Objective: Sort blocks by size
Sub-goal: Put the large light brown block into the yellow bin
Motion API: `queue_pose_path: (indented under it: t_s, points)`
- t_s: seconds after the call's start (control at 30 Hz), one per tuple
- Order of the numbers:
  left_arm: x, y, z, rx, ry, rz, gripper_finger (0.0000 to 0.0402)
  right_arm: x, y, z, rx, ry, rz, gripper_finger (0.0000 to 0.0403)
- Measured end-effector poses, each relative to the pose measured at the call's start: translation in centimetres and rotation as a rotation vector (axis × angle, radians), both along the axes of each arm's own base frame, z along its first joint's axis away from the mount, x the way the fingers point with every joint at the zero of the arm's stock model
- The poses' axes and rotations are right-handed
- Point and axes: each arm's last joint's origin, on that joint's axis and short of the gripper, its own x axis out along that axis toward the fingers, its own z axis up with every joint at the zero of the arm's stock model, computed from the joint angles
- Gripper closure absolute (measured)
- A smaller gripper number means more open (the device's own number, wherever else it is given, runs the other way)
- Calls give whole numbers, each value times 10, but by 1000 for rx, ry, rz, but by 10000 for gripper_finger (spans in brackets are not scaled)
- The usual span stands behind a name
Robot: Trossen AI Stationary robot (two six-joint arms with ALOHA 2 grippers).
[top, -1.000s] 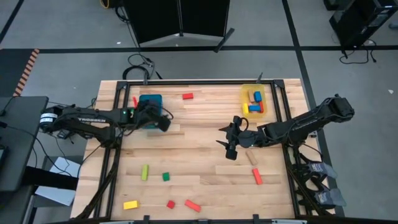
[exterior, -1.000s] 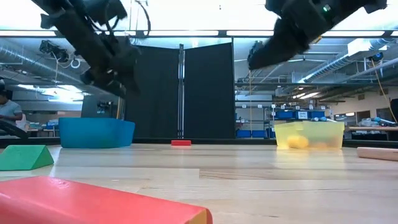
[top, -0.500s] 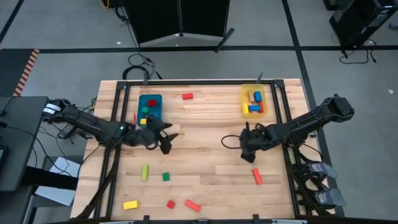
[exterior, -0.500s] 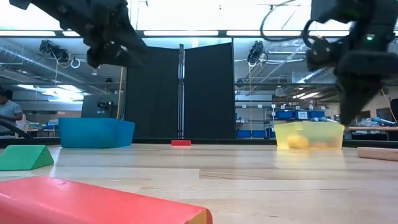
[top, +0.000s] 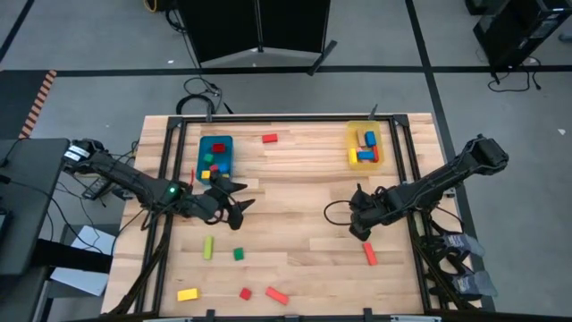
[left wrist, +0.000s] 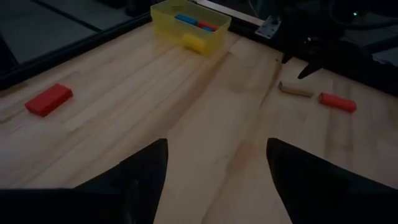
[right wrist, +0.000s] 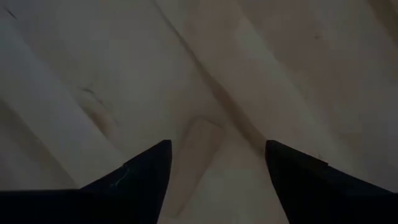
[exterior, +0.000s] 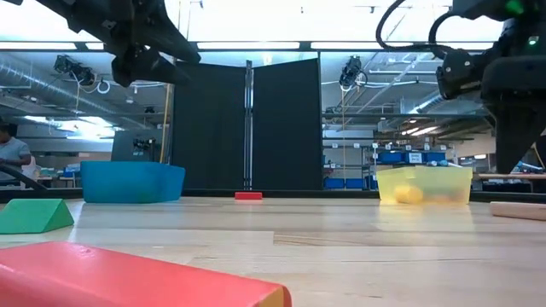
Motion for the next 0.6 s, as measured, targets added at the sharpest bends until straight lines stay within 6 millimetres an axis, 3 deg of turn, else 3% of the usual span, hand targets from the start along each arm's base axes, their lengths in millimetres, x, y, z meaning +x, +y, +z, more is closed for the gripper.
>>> queue_pose_path:
  t_s: [0.6]
  points:
    - [-1, -6, 1, -8, -16, -20, 122, 7, 17, -44, -10, 69, -48, 120]
